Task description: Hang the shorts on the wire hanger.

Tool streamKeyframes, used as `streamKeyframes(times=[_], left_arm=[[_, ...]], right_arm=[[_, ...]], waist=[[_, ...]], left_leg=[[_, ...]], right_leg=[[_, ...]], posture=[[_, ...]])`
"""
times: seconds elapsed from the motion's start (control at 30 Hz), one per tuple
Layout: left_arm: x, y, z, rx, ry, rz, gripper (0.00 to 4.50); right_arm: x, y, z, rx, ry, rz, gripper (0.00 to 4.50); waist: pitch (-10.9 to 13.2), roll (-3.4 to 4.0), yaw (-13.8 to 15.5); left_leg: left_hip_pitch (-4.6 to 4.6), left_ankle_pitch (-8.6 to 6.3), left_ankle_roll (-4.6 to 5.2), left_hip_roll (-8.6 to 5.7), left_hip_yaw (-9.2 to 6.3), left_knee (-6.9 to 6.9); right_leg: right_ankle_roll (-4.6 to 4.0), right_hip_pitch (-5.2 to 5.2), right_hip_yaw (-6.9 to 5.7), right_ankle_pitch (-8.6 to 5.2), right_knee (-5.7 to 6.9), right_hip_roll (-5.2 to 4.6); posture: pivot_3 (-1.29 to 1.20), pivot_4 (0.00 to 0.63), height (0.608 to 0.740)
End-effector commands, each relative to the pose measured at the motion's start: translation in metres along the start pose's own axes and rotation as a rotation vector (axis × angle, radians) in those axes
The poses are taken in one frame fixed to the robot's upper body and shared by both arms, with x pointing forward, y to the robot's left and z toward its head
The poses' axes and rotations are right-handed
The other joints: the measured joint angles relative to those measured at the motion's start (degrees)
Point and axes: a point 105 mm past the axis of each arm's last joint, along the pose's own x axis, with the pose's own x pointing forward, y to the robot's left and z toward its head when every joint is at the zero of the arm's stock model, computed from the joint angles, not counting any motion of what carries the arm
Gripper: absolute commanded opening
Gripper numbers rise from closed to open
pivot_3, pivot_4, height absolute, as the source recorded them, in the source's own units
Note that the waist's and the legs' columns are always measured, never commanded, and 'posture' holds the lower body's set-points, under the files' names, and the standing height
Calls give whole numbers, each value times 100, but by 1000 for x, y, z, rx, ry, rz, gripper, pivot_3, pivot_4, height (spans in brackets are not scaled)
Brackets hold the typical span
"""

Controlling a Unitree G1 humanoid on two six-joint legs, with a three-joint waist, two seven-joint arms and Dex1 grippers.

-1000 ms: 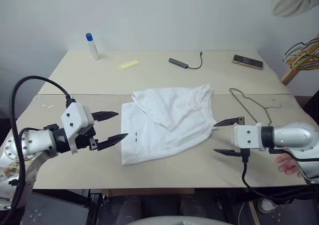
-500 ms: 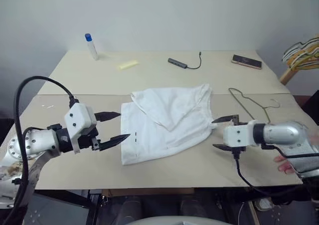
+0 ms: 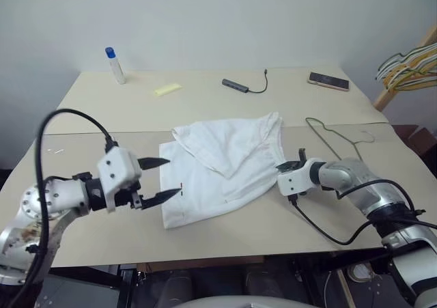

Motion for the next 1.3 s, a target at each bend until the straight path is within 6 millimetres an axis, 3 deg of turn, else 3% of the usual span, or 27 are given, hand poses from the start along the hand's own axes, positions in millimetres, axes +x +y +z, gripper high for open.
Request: streamKeyframes(times=[0.03,0.2,0.4,0.47,0.6,0.67,0.8,0.9,1.03,1.13,1.2,1.3], left_arm=[[10,-14,-14,152,97,-63,3616],[30,-29,-44,203,201,-122,3616],[45,-32,-86,281,386,-195,3616],[48,-28,-101,329,455,-210,3232],[57,-14,-109,387,488,-154,2074],[61,-2,-104,378,467,-103,1466],[54,17,-96,406,460,-56,65],[40,15,-85,416,426,-134,28],[-6,1,-51,415,323,-383,28],[-21,8,-36,423,291,-406,28],[-19,22,-26,429,246,-342,28],[1,68,0,461,148,-113,28]], right_arm=[[-11,-21,3,-17,-18,-68,30],[-26,-33,15,4,-65,-98,30],[-32,-36,23,10,-81,-100,30],[-33,-38,26,11,-86,-106,0],[-37,-42,30,10,-98,-115,0],[-40,-44,31,7,-100,-121,0],[-48,-45,35,-20,-122,-122,0],[-55,-44,40,-32,-156,-106,0],[-78,-40,49,-74,-260,-8,0],[-85,-47,51,-44,-303,5,0],[-81,-65,49,-2,-314,-61,0],[-70,-118,38,85,-267,-274,0]], waist=[[0,0,1],[1,6,14],[-1,6,5],[-11,22,20],[-33,58,12],[-36,61,-3],[-37,62,-15],[-35,59,-55],[-18,39,-156],[-15,36,-166],[-12,31,-169],[1,11,-174]], left_leg=[[0,0,0,0,0,-1],[-1,0,0,0,0,-3],[1,0,1,1,0,-4],[4,0,1,-3,1,-4],[43,0,3,-5,3,-8],[97,0,4,-3,3,-23],[98,7,15,4,-1,-26],[88,7,15,7,1,-39],[51,6,15,8,10,-54],[33,7,15,-3,24,-52],[45,7,16,-7,36,-52],[94,9,18,-2,37,-51]], right_leg=[[0,-1,0,0,0,0],[0,-1,0,0,0,-1],[0,0,0,0,3,1],[1,4,0,0,2,-2],[3,46,1,-2,0,-3],[1,94,2,-12,-2,0],[11,90,2,-21,-1,11],[-9,72,9,-14,0,15],[-12,23,22,-15,3,4],[-3,6,31,-10,1,-21],[2,13,44,-8,0,-21],[3,63,45,-10,-1,-3]], posture=[[-23,0,740],[-41,0,740],[-63,0,740],[-68,0,740],[-80,0,740],[-81,0,740],[-85,0,740],[-93,0,740],[-89,0,740],[-86,0,740],[-83,0,740],[-77,0,740]])
